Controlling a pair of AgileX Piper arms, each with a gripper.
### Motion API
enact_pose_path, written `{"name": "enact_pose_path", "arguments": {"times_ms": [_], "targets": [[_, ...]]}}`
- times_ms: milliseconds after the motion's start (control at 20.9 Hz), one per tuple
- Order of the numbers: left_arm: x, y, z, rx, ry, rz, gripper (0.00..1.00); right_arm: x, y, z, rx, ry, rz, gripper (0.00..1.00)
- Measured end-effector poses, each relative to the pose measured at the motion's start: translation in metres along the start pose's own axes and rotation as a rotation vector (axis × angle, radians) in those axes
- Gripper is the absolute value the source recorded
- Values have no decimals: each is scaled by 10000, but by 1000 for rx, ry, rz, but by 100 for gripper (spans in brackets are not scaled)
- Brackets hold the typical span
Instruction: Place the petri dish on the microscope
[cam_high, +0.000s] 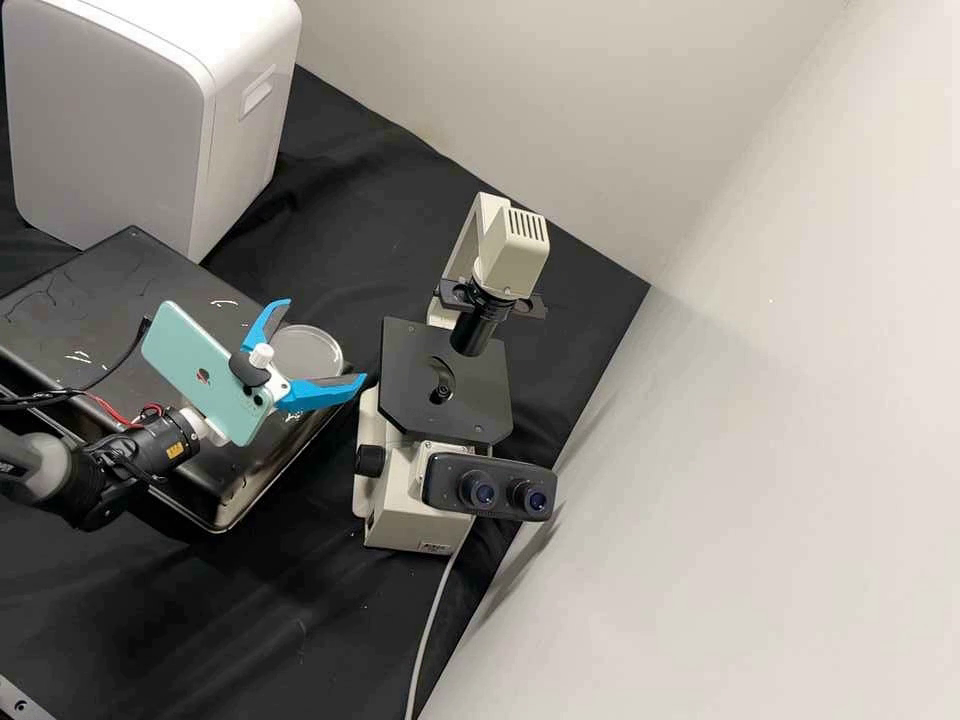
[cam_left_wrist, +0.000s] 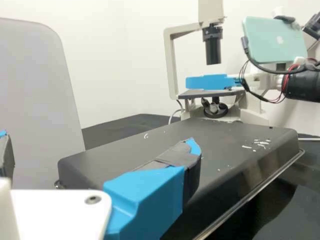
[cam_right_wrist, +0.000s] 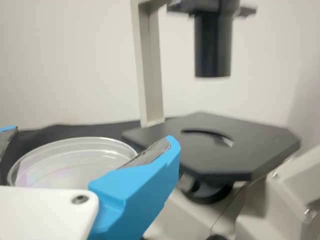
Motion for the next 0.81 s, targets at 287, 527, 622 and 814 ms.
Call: {"name": "enact_pose_path", "arguments": {"times_ms": [287,527,622,814], "targets": [[-1,3,0,0,0,2,100,4,48,-24,1,14,-7,0],[-1,4,1,0,0,2,100,18,50,-28,1,9,-13,0],[-1,4,1,0,0,2,100,56,85,-36,-5,10,-10,0],[-1,4,1,0,0,2,100,204,185,50,5,-22,20,0]]}}
